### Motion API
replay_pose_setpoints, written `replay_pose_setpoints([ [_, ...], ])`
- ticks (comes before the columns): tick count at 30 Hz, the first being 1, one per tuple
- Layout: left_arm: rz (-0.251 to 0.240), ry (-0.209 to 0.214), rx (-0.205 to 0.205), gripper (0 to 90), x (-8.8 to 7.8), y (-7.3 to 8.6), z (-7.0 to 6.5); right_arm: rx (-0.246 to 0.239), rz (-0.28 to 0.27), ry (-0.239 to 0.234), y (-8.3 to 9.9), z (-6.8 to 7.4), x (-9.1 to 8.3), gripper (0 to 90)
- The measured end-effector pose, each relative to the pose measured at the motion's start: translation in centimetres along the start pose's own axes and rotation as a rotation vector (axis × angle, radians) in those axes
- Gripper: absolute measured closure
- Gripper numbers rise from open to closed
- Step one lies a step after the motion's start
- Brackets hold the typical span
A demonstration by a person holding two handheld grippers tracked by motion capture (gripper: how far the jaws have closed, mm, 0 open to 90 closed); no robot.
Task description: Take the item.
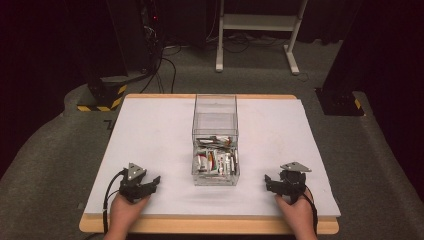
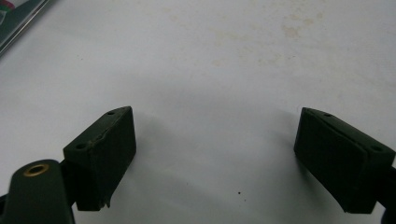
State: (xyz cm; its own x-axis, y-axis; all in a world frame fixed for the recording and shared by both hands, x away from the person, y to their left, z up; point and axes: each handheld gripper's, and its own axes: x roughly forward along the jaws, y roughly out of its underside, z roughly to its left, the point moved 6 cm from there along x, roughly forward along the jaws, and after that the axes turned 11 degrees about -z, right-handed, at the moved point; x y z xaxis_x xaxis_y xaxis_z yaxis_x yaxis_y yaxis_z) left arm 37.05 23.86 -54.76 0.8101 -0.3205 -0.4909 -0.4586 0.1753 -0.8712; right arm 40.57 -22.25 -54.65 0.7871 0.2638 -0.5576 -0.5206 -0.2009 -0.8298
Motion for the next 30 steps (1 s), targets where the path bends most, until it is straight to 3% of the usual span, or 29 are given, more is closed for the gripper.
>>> replay_pose_setpoints([
  [11, 0.001, 0.004, -0.001, 37.1, 0.01, -0.01, 0.01, -0.014, 0.002, -0.024, 0.4, 0.18, -0.6, 12.9],
  [30, 0.01, 0.011, 0.005, 37.7, -0.08, -0.14, 0.02, -0.016, -0.005, -0.024, 0.48, 0.18, -0.63, 12.9],
])
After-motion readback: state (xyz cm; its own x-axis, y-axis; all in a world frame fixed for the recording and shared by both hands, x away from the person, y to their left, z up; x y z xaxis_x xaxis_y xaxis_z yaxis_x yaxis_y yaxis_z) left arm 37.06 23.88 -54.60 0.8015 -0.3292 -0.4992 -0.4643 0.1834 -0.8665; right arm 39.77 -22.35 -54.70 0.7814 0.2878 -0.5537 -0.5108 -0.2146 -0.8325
